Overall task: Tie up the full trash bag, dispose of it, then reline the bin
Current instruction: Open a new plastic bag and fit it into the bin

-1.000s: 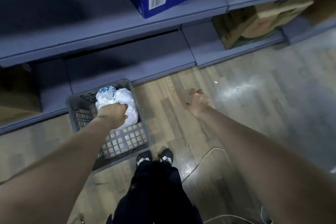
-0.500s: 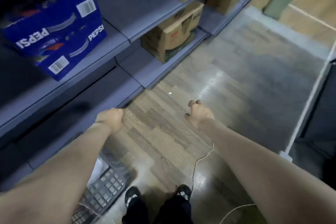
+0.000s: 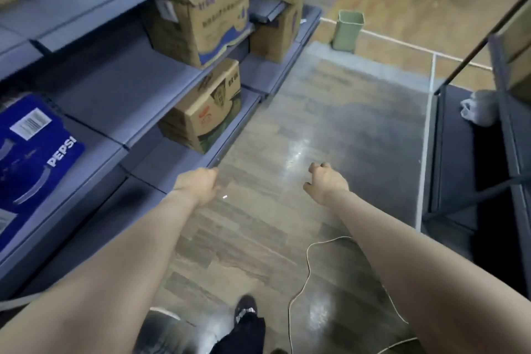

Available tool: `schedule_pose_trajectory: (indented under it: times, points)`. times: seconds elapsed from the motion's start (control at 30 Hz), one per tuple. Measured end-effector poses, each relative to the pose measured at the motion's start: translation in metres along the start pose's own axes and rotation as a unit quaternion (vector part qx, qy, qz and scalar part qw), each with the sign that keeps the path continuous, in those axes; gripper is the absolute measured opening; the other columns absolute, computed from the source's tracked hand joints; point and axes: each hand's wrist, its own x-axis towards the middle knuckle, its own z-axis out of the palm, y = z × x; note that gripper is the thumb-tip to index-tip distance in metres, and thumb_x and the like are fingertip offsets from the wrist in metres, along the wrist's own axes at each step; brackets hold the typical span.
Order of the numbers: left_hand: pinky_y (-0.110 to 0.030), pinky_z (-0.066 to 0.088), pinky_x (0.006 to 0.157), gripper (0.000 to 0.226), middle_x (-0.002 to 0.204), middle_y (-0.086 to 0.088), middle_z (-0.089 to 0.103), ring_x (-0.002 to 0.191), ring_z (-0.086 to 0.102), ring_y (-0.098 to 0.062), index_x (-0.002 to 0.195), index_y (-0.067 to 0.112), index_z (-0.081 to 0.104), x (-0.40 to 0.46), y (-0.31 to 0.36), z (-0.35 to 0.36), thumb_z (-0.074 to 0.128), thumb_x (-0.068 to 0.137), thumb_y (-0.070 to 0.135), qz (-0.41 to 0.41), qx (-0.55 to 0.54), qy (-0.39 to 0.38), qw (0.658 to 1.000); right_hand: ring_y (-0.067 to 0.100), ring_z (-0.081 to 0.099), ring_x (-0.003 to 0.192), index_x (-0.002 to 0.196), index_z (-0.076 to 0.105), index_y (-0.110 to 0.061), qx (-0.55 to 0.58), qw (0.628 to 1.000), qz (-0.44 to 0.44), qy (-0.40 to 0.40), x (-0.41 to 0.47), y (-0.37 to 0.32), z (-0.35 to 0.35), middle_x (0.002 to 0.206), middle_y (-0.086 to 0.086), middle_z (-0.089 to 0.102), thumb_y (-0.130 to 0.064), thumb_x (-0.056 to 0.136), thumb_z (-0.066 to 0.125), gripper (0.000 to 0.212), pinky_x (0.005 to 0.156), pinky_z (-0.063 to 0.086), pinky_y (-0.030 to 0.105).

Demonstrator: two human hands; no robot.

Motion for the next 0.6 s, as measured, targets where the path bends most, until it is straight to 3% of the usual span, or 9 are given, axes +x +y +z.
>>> schedule_pose_trajectory:
  times: [0.2,0.6]
  points:
    - [-0.039,0.048,0.082,0.031,0.120,-0.014,0.057,0.108,0.058,-0.034,0.116,0.007,0.047,0.043,0.026,-0.051,0.045,0.098,0.032,-0.002,0.013,-0.007,1.000,0.034,0.055,0.112,0.134,0.040,-0.009,0.010,0.999,0.018,0.028,0.029,0.025,-0.053,0.134,0.012,0.041,-0.025,0.095,0.045,0.043,0.084,0.046,0.036]
    - [-0.037,0.047,0.084,0.028,0.120,-0.014,0.058,0.108,0.057,-0.034,0.115,0.008,0.050,0.141,0.149,-0.145,0.044,0.099,0.030,0.047,-0.033,0.034,0.998,0.032,0.052,0.118,0.134,0.042,-0.011,0.042,0.996,0.070,0.038,0.099,0.126,-0.143,0.135,0.011,0.042,-0.025,0.094,0.046,0.043,0.091,0.044,0.035]
